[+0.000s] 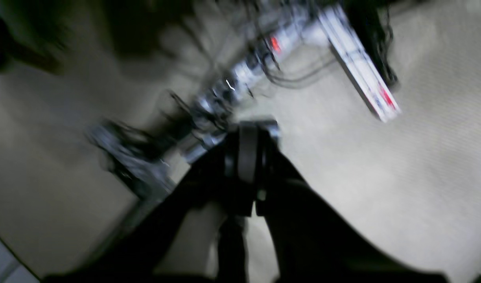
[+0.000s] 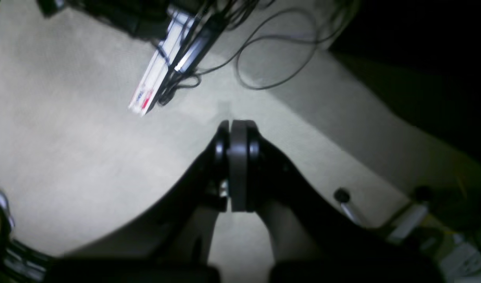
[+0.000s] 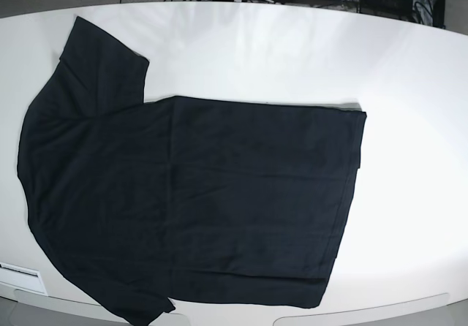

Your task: Fold the T-shirt properly

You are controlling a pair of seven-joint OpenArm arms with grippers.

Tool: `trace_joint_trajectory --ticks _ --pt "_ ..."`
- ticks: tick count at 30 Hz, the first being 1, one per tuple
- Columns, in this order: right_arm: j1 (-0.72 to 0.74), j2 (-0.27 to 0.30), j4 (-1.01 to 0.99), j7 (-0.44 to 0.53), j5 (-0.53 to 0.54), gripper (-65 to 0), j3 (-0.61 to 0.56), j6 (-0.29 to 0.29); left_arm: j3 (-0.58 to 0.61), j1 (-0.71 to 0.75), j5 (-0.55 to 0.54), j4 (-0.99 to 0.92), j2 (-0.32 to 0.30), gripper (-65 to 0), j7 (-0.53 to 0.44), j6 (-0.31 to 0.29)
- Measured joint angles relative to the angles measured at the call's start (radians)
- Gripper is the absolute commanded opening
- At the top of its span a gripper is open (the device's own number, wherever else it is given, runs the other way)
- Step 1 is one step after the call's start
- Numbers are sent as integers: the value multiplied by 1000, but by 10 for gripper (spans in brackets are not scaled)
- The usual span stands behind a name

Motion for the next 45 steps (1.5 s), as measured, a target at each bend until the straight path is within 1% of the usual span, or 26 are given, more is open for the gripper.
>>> trace_joint_trajectory --ticks 3,5,6,8,9,12,14,15,18,20,21,22,24,26,28,29,32,34,36,37,38,39,40,41,43,45 --pt "-82 3 105 -6 -5 -650 104 -20 -127 105 -3 143 -21 -650 16 0" --pt "-114 2 168 -6 -2 -650 173 -15 -197 156 -4 229 -21 -650 19 -14" --pt "-113 2 193 -12 6 -650 202 0 -225 177 -5 267 -21 -650 20 -19" --pt "-107 2 247 -19 5 -650 249 21 -264 200 -5 326 -21 -650 49 -33" --pt "-106 1 270 -45 6 -650 267 33 -279 197 -9 347 -20 -650 54 -40" --pt "-107 0 281 -75 63 -650 302 51 -317 193 -3 402 -21 -650 46 -39" --pt "-110 0 280 -73 67 -650 316 50 -317 195 11 409 -21 -650 52 -39" --pt "-109 0 280 -57 67 -650 322 50 -315 197 25 411 -20 -650 51 -40" --pt "-109 0 280 55 53 -650 332 60 -315 190 89 416 -21 -650 23 -42" --pt "-108 1 280 74 51 -650 332 106 -313 123 105 415 -20 -650 32 -61" --pt "-92 -3 280 66 65 -650 332 155 -313 77 114 415 -24 -650 28 -103" --pt "-54 -7 279 47 91 -650 329 178 -314 27 116 414 -38 -650 18 -156" --pt "55 -6 277 60 133 -650 332 214 -315 -82 117 391 -60 -650 14 -271" --pt "162 -4 278 77 167 -650 333 258 -314 -189 119 338 -63 -650 7 -346" --pt "207 -4 278 87 169 -650 332 293 -300 -275 124 285 -72 -650 -14 -396" --pt "222 -5 278 87 167 -650 330 296 -289 -316 120 257 -85 -650 -27 -420" --pt "275 -5 278 90 166 -650 332 292 -245 -430 224 167 -138 -650 -71 -461" --pt "287 -4 278 103 165 -650 331 290 -208 -492 294 111 -187 -650 -129 -487" --pt "279 -4 278 92 164 -650 331 313 -169 -544 321 58 -229 -650 -181 -499" --pt "277 -5 278 91 164 -650 331 324 -152 -566 320 29 -246 -586 -196 -499" --pt "277 -4 278 92 165 -650 331 324 -134 -586 327 2 -265 -503 -203 -504" --pt "280 -4 278 93 164 -650 331 323 -117 -610 322 -21 -285 -411 -234 -489" --pt "283 -3 277 93 164 -650 331 323 -104 -638 317 -37 -305 -333 -249 -491" --pt "282 -4 277 97 165 -650 331 320 -88 -668 326 -55 -323 -294 -257 -499" --pt "280 -4 275 95 165 -650 331 323 -42 -733 329 -86 -357 -292 -304 -537" --pt "282 -4 275 95 165 -650 331 320 29 -790 322 -95 -381 -292 -338 -561"
